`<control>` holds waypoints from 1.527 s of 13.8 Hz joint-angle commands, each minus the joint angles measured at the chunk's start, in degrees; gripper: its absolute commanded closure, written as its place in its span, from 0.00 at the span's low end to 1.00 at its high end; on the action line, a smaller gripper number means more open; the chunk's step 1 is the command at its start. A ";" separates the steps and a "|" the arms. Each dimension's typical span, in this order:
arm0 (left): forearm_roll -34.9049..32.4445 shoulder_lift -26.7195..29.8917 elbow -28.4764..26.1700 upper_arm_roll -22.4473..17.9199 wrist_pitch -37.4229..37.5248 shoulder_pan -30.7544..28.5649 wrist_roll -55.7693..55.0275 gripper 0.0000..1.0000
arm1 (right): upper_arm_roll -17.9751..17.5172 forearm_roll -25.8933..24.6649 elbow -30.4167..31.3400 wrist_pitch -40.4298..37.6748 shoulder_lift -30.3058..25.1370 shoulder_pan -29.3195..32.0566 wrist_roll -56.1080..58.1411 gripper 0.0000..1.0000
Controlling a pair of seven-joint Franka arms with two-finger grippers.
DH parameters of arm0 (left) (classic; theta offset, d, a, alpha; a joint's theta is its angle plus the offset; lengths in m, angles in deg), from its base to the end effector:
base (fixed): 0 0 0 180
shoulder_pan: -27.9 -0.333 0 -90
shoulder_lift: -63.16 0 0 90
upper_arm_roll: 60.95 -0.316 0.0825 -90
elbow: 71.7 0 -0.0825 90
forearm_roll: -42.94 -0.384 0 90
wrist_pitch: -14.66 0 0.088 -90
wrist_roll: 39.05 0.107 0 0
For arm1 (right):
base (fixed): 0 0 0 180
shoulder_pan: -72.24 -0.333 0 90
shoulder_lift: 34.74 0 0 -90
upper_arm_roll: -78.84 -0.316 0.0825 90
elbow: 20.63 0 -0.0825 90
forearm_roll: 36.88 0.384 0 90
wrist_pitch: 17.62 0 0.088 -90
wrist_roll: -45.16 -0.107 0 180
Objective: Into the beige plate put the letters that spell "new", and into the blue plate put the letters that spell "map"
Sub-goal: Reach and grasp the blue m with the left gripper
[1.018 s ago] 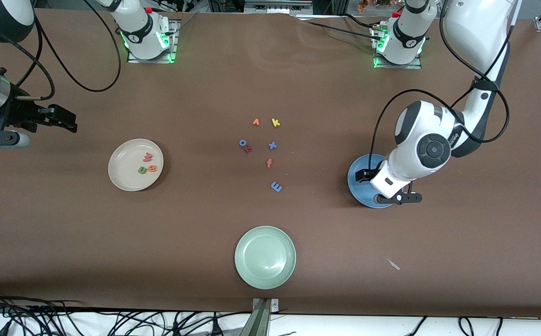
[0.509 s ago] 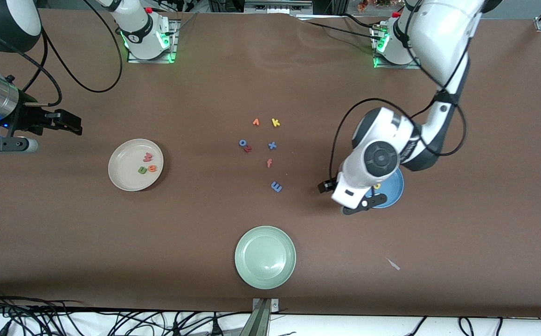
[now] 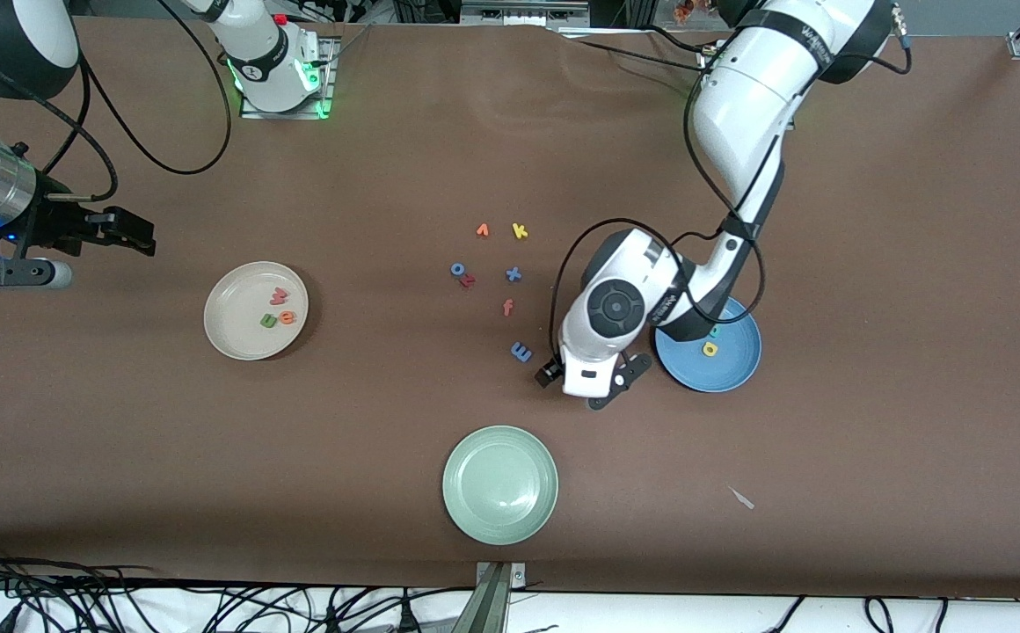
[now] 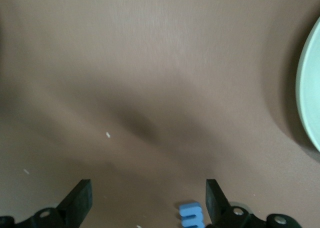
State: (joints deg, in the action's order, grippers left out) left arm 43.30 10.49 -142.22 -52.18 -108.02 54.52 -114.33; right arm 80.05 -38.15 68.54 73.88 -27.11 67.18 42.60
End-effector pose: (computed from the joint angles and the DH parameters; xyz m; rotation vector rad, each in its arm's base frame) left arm 0.6332 -0.4124 0.2153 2.8468 1.1357 -0.1598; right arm 0.5913 0.0382 0.5571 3.1081 0.0376 -0.1414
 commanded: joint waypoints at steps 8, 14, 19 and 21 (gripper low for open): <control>0.26 -3.57 2.67 -0.42 -5.79 4.75 -14.81 0.00 | -0.51 0.84 0.48 0.00 -0.33 0.84 0.36 0.00; 0.17 -4.72 2.23 -0.42 -7.83 5.81 -15.16 0.05 | -0.51 0.92 0.48 -0.09 -0.24 0.84 0.45 0.00; 0.17 -4.98 1.61 -0.42 -7.83 6.25 -15.07 0.60 | -0.51 0.92 0.48 -0.18 -0.24 0.93 0.54 0.00; 0.17 -5.16 1.52 -0.51 -7.83 6.25 -14.90 0.75 | -0.51 0.92 0.48 -0.26 -0.24 0.93 0.45 0.00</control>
State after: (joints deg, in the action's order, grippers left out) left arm 43.30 6.22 -141.85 -52.16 -115.84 60.17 -128.88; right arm 80.05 -38.15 68.55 73.83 -26.90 67.38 42.60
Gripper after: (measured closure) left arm 0.586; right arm 0.000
